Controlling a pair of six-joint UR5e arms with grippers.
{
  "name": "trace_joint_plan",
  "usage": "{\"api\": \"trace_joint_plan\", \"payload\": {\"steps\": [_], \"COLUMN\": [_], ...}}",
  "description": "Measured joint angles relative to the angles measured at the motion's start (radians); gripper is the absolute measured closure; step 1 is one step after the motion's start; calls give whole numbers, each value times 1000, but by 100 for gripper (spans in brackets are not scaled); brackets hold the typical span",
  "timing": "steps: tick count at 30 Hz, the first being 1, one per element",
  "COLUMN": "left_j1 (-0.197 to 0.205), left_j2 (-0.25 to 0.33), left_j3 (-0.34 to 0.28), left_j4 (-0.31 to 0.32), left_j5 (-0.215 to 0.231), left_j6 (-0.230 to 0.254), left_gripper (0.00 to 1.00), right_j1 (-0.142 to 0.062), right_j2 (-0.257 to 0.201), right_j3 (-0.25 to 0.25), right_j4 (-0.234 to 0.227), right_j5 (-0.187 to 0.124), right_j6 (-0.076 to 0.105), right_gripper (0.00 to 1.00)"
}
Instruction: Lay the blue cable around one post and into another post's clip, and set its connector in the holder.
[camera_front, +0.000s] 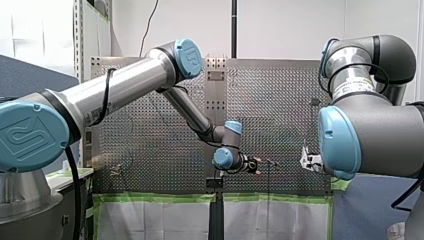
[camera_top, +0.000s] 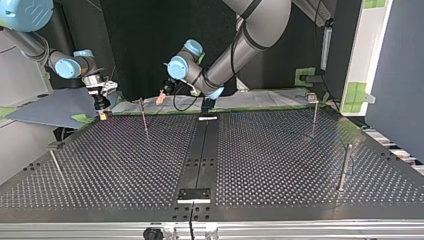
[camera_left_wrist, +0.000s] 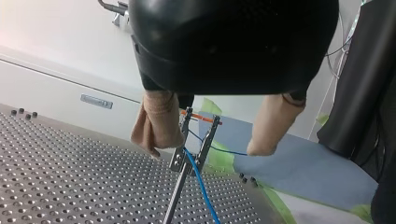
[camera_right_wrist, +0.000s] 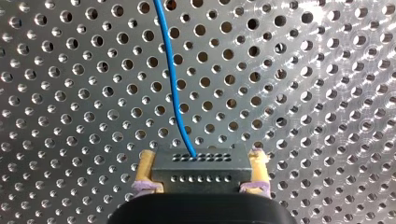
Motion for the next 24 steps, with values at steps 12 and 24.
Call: {"api": "trace_joint_plan", "payload": {"steps": [12, 24], "left_j1": [2, 2], "left_j2": [0, 28], "left_j3": [0, -24], "left_j4": [2, 7], "left_j5": [0, -45], "left_j6": [0, 28], "left_gripper": [0, 0], "right_j1": [0, 0], "right_j2": [0, 1], "right_j3": [0, 0], "right_j4": [1, 3], "right_j5": [0, 0], "right_j6": [0, 0], "right_gripper": [100, 100]}}
